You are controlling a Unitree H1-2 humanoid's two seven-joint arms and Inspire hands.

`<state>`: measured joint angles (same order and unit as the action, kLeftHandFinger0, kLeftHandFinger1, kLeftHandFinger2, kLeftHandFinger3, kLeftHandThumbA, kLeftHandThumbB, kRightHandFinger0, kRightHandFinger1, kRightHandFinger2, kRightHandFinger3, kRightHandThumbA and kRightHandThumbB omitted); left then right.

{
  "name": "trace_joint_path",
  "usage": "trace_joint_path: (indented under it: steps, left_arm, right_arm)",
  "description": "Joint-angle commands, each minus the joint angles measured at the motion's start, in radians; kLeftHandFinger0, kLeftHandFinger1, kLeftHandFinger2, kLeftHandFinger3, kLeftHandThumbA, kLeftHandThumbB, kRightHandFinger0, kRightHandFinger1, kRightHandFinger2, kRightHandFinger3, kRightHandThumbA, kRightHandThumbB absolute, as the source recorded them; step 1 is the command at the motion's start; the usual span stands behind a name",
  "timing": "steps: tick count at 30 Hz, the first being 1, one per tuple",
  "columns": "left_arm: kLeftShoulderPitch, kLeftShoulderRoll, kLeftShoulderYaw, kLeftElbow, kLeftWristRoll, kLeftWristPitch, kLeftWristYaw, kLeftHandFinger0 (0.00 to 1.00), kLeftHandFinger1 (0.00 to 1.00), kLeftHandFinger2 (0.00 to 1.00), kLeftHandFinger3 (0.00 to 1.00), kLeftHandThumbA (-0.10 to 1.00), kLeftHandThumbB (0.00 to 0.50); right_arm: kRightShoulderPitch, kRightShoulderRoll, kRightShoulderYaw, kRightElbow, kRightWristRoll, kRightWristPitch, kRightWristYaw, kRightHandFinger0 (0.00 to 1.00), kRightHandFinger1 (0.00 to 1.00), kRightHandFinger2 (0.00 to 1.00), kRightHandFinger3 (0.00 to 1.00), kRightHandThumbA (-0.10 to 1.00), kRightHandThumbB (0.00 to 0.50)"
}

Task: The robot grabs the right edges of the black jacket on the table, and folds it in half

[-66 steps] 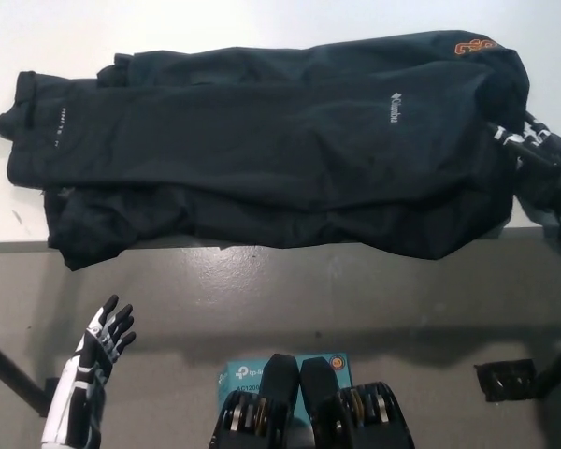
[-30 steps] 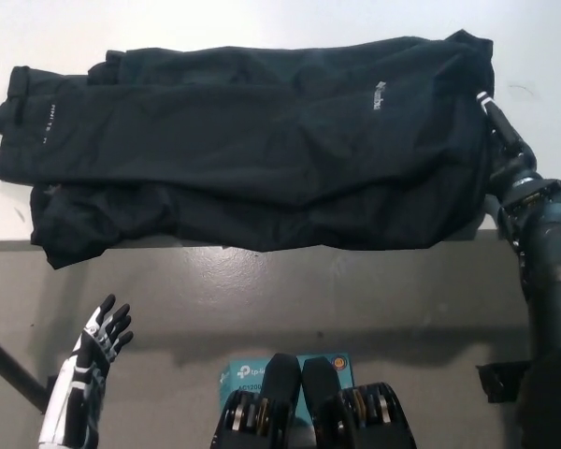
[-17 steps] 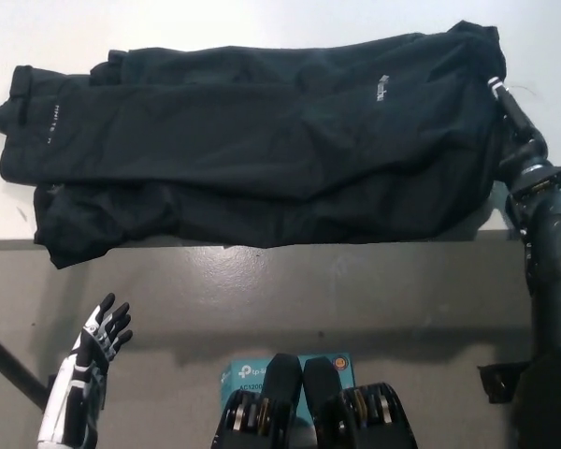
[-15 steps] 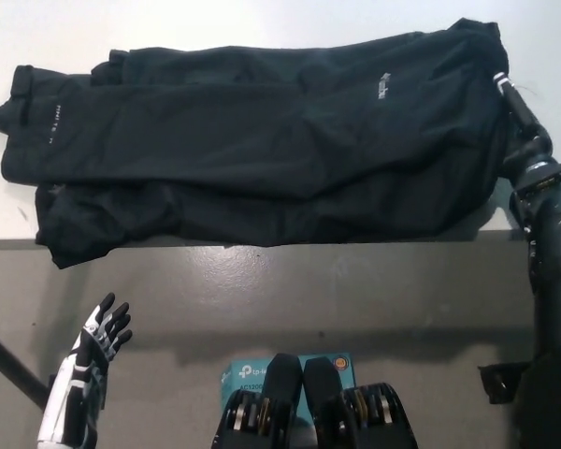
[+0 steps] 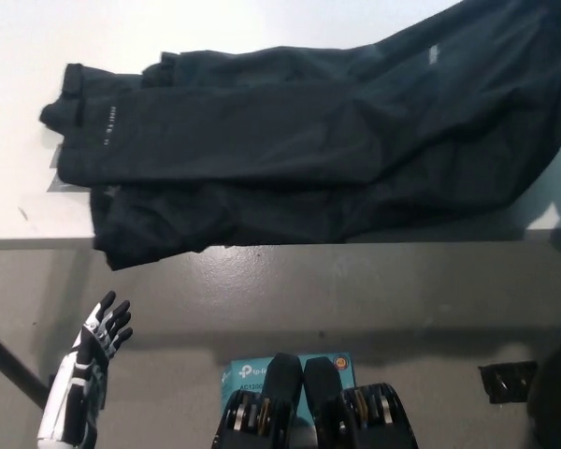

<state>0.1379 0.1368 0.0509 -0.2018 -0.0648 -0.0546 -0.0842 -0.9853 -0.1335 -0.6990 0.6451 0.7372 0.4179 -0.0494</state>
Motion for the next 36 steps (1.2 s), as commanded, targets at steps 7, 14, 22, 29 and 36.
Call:
trace_joint_path:
  steps: [7,14,22,29,36]
  left_arm:
    - [-0.022,0.019,-0.002,-0.038,0.007,-0.006,-0.012,1.00,1.00,1.00,1.00,1.00,0.141]
    - [-0.028,0.018,-0.001,-0.046,-0.001,0.010,-0.011,1.00,1.00,1.00,1.00,1.00,0.137]
    - [-0.034,0.017,-0.004,-0.057,-0.001,0.032,-0.012,1.00,1.00,1.00,1.00,1.00,0.134]
    - [-0.039,0.024,-0.010,-0.042,0.001,0.023,-0.021,1.00,1.00,1.00,1.00,1.00,0.151]
    - [-0.040,0.031,-0.021,-0.046,0.014,0.038,-0.029,1.00,1.00,1.00,1.00,1.00,0.164]
  right_arm:
    - [-0.198,-0.028,0.086,-0.090,0.031,0.039,0.040,0.00,0.13,0.54,1.00,-0.10,0.056]
    - [-0.253,0.025,0.305,-0.126,-0.109,-0.006,0.049,0.00,0.16,0.62,0.97,-0.10,0.058]
    - [-0.337,0.065,0.523,-0.038,-0.225,-0.035,0.087,0.00,0.26,0.71,0.95,-0.10,0.110]
    - [-0.435,0.155,0.649,0.151,-0.315,-0.116,0.137,0.00,0.03,0.39,0.65,-0.10,0.214]
    - [-0.514,0.257,0.698,0.285,-0.362,-0.203,0.144,0.00,0.17,0.57,0.51,-0.10,0.146]
